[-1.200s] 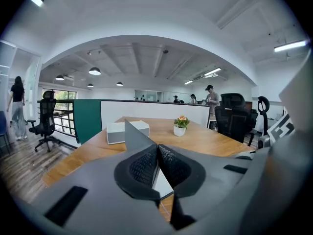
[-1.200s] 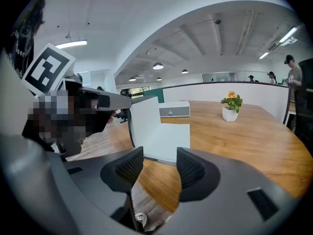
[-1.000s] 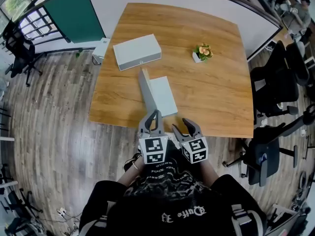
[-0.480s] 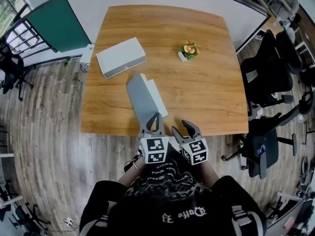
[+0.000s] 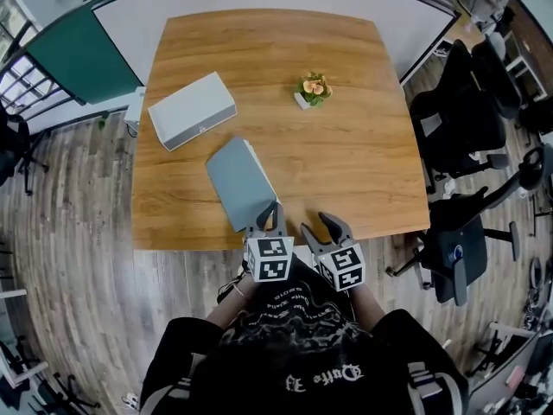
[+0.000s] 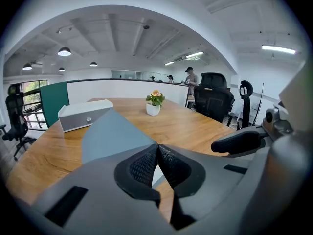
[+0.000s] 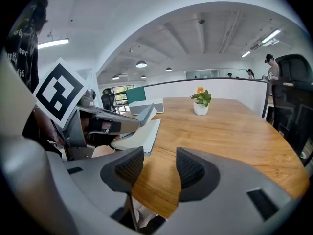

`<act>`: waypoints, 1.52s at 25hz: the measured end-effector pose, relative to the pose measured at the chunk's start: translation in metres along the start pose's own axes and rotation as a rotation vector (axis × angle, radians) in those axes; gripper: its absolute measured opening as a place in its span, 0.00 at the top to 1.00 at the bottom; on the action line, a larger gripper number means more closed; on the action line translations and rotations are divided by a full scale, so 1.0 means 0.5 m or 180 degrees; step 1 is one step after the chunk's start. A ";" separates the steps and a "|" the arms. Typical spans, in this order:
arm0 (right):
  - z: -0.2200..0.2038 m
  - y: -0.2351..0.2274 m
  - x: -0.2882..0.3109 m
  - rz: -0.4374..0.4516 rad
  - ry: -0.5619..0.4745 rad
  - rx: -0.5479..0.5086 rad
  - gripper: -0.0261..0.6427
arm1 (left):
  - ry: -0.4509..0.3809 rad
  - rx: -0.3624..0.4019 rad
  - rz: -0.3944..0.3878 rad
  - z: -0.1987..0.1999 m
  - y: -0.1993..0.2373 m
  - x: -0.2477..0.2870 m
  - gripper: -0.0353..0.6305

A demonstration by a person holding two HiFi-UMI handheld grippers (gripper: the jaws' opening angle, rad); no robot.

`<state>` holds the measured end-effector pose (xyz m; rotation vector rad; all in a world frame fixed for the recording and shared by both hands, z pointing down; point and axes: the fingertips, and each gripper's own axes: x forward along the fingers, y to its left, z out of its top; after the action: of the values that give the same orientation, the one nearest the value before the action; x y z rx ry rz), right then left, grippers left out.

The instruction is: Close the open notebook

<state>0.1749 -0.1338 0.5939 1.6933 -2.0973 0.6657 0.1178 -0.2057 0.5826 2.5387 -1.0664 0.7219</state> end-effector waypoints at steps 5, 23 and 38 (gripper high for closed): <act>0.004 -0.024 0.000 -0.0051 -0.0006 0.0043 0.66 | 0.0250 -0.0142 -0.0129 -0.027 -0.007 0.036 0.90; 0.051 -0.066 0.004 -0.0112 -0.0254 0.0339 0.64 | 0.1005 -0.0541 -0.0589 -0.099 -0.020 0.099 0.90; 0.174 -0.036 0.022 0.0126 -0.0747 0.0373 0.61 | 0.0699 -0.0958 -0.1406 -0.054 -0.056 0.049 0.47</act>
<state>0.1912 -0.1953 0.5308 1.8784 -2.2962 0.6399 0.1438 -0.1890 0.6167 2.2546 -0.4737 0.6398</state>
